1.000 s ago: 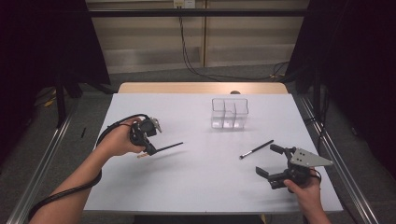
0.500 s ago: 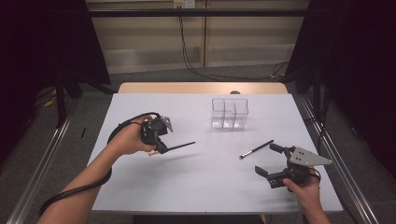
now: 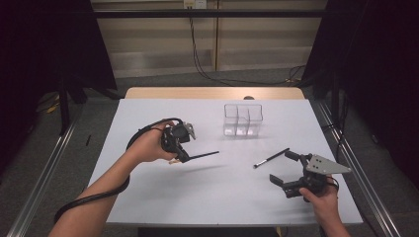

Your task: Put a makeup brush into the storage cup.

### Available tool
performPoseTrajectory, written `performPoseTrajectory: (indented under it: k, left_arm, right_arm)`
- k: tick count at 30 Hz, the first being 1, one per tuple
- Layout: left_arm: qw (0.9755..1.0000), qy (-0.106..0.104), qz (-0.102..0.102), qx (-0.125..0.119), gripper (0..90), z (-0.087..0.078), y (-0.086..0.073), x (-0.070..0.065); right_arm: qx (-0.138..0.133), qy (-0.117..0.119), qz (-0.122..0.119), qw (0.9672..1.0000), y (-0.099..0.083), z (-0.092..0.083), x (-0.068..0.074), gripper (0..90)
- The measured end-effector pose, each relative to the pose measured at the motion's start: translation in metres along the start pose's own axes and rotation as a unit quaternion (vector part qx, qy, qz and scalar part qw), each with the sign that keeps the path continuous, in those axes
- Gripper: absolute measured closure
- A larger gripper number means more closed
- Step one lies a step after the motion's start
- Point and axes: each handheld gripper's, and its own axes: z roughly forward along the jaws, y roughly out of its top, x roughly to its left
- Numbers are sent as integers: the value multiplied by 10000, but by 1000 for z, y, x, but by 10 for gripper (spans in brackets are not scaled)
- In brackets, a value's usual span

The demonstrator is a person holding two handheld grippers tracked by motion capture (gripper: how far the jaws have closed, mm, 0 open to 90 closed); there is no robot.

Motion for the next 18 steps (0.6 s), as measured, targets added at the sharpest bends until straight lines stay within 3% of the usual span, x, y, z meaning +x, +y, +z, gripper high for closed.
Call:
performPoseTrajectory:
  k: [18]
  left_arm:
    - [9997, -152, 140, -147, 835, 11, 26, -8]
  right_arm:
    - [-167, 73, 90, 9998, 10, 6, 1, 0]
